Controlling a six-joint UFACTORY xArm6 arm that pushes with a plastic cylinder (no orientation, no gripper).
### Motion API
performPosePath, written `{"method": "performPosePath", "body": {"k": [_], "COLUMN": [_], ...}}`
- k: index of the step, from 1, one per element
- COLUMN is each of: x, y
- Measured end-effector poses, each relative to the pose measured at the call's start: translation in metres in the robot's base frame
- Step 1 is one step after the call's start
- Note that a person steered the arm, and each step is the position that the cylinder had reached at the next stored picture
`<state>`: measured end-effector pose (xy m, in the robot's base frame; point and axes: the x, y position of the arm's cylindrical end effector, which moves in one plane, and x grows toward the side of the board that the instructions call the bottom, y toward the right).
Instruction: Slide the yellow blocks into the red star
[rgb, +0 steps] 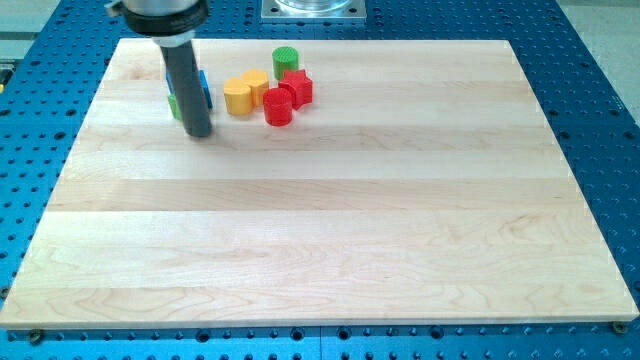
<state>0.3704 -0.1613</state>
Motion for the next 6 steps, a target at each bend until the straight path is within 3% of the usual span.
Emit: {"method": "performPosePath", "body": {"k": [1,3,5,6], "x": [-0.014,0.012,-0.045,-0.046], "y": [-0.014,0.007,0.003,0.051]}}
